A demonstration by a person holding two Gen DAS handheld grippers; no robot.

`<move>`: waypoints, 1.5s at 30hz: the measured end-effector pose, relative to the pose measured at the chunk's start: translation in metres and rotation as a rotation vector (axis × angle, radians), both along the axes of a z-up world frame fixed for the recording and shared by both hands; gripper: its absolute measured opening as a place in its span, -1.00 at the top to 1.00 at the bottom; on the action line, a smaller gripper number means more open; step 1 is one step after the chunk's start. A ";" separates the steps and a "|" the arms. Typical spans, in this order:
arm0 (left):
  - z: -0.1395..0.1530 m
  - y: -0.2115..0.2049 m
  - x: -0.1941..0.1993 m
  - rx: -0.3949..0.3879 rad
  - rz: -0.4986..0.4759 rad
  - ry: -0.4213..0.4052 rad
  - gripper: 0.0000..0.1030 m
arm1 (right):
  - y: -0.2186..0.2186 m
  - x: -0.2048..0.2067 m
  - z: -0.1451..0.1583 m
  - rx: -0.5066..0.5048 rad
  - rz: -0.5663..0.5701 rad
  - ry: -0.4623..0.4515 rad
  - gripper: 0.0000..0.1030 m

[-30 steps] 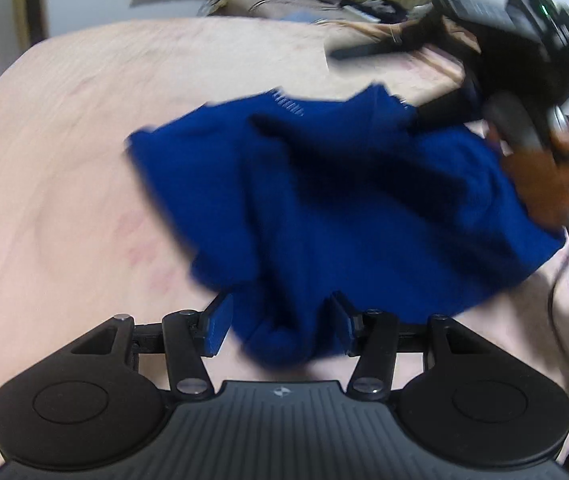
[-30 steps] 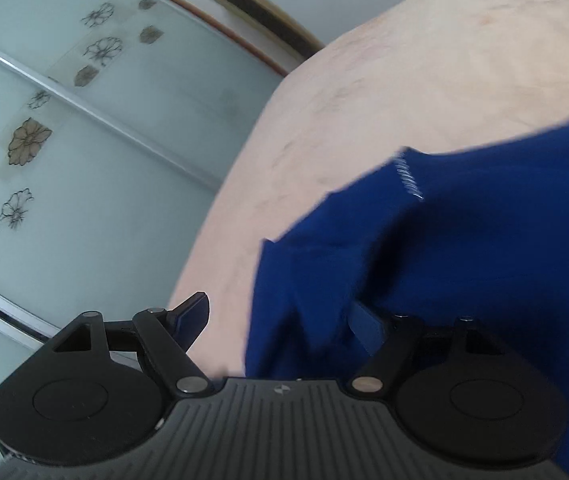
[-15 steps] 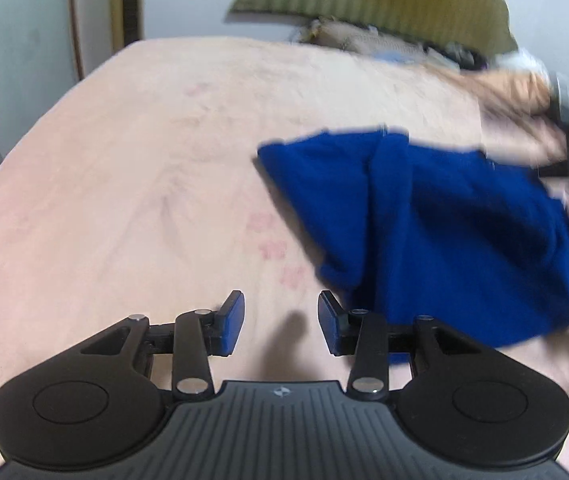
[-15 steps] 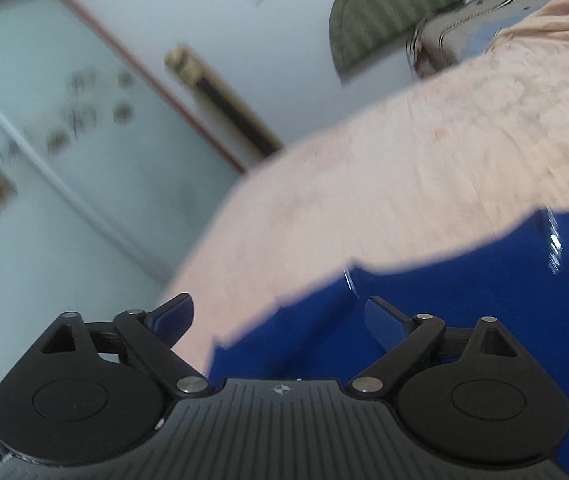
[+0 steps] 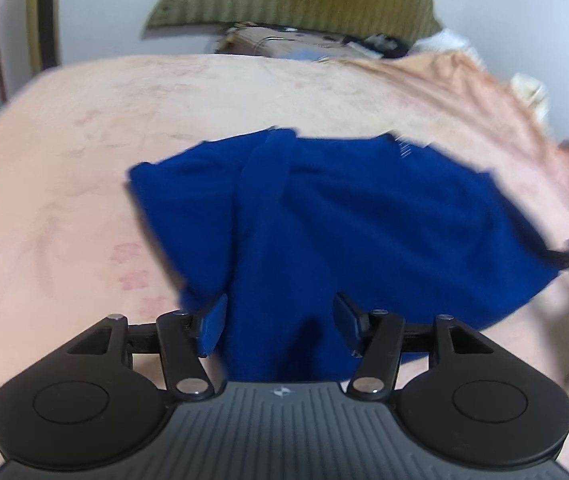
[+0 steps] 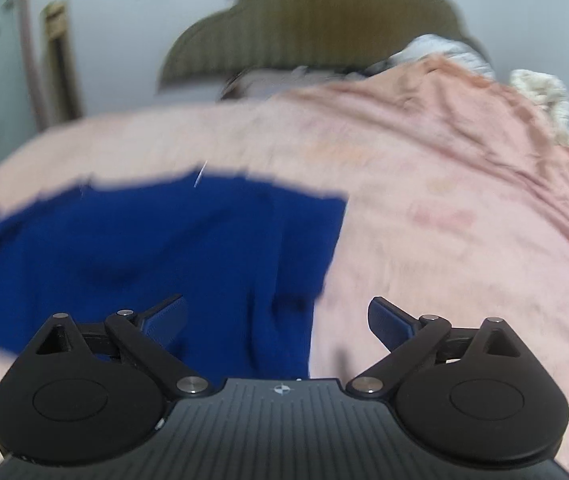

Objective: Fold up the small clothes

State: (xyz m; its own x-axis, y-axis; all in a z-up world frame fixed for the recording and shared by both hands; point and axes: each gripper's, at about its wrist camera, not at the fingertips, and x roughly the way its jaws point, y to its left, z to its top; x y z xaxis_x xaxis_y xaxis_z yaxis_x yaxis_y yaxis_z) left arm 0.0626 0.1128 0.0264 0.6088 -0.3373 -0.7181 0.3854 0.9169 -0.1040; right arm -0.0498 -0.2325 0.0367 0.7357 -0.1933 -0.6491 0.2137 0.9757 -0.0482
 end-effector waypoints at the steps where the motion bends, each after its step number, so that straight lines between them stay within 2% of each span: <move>1: -0.004 -0.001 -0.001 0.056 0.023 -0.016 -0.11 | -0.003 -0.002 -0.004 -0.078 -0.067 0.016 -0.82; 3: -0.011 0.007 -0.001 0.155 0.086 -0.019 -0.14 | -0.021 -0.010 -0.006 -0.210 -0.232 0.007 -0.82; 5: -0.012 0.022 -0.003 0.121 0.103 0.005 -0.15 | -0.036 -0.017 0.001 -0.234 -0.334 -0.012 -0.74; 6: -0.010 0.029 -0.004 0.094 0.114 0.016 -0.15 | -0.038 -0.018 0.005 -0.207 -0.321 -0.033 -0.72; 9: -0.001 0.035 -0.008 0.077 0.128 -0.011 -0.12 | -0.023 -0.015 0.012 -0.059 -0.173 -0.094 -0.75; 11: 0.002 0.034 -0.015 0.037 0.096 -0.023 -0.12 | -0.004 -0.003 0.009 0.040 -0.021 -0.088 -0.77; 12: 0.001 0.030 -0.016 0.040 0.076 -0.024 -0.12 | 0.007 0.002 0.003 0.034 0.040 -0.057 -0.79; 13: -0.001 0.027 -0.019 0.071 0.067 -0.032 -0.14 | 0.016 0.008 -0.003 -0.017 0.061 -0.015 -0.79; 15: -0.008 0.024 -0.023 0.178 0.094 -0.061 -0.13 | 0.023 0.013 -0.015 -0.188 -0.011 0.050 -0.78; 16: -0.009 0.028 -0.025 0.179 0.102 -0.066 -0.12 | 0.019 0.011 -0.019 -0.261 -0.067 0.068 -0.75; 17: -0.007 0.034 -0.026 0.133 0.096 -0.061 -0.12 | 0.011 0.007 -0.019 -0.300 -0.124 0.067 -0.75; 18: -0.003 0.040 -0.028 0.068 0.081 -0.053 -0.12 | 0.002 0.001 -0.015 -0.298 -0.170 0.058 -0.70; 19: 0.000 0.045 -0.029 0.009 0.059 -0.042 -0.12 | -0.005 -0.005 -0.009 -0.261 -0.191 0.038 -0.58; 21: 0.001 0.044 -0.027 -0.042 0.014 -0.028 -0.12 | -0.017 -0.016 0.004 -0.067 -0.141 -0.019 -0.58; 23: -0.002 0.034 -0.024 -0.042 -0.014 -0.023 -0.12 | -0.020 -0.019 0.003 0.104 -0.063 -0.035 -0.55; 24: -0.004 0.029 -0.023 -0.035 -0.022 -0.022 -0.12 | -0.016 -0.016 0.001 0.150 -0.030 -0.035 -0.53; 26: -0.010 0.021 -0.022 -0.011 -0.028 -0.028 -0.11 | -0.001 -0.009 -0.005 0.143 0.012 -0.023 -0.43; 27: -0.012 0.018 -0.022 -0.001 -0.032 -0.028 -0.03 | 0.006 -0.006 -0.009 0.124 0.030 -0.017 -0.22; 28: -0.013 0.017 -0.023 0.004 -0.034 -0.027 0.29 | 0.011 -0.002 -0.012 0.119 0.045 -0.009 0.17; 30: -0.017 0.019 -0.021 -0.010 -0.030 0.008 0.72 | 0.010 -0.002 -0.013 0.137 0.046 0.002 0.70; 31: -0.018 0.021 -0.020 -0.019 -0.015 0.016 0.81 | 0.011 -0.002 -0.013 0.138 0.038 -0.002 0.79; 35: -0.009 0.034 -0.023 -0.088 0.001 0.035 0.90 | -0.005 -0.012 0.004 0.112 -0.001 -0.050 0.88; 37: 0.000 0.041 -0.029 -0.092 -0.019 0.031 0.93 | -0.007 -0.023 0.016 0.096 0.005 -0.063 0.91; 39: 0.000 0.044 -0.032 -0.054 -0.037 0.040 0.95 | -0.010 -0.026 0.019 0.067 0.013 -0.031 0.98; 42: -0.016 0.044 -0.031 0.033 -0.043 0.085 0.97 | -0.013 -0.024 0.003 0.054 0.015 0.070 1.00; 44: -0.016 0.049 -0.030 0.015 -0.035 0.102 0.96 | -0.017 -0.022 -0.008 0.065 -0.002 0.123 0.96; 45: -0.009 0.052 -0.028 0.010 -0.015 0.094 0.95 | -0.022 -0.024 -0.006 0.084 -0.026 0.109 0.87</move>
State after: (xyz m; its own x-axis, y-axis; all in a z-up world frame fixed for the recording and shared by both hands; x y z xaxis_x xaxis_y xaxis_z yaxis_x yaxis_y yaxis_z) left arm 0.0349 0.1644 0.0172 0.5332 -0.3384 -0.7753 0.3875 0.9124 -0.1317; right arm -0.0739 -0.2543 0.0305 0.6551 -0.1531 -0.7399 0.2372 0.9714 0.0090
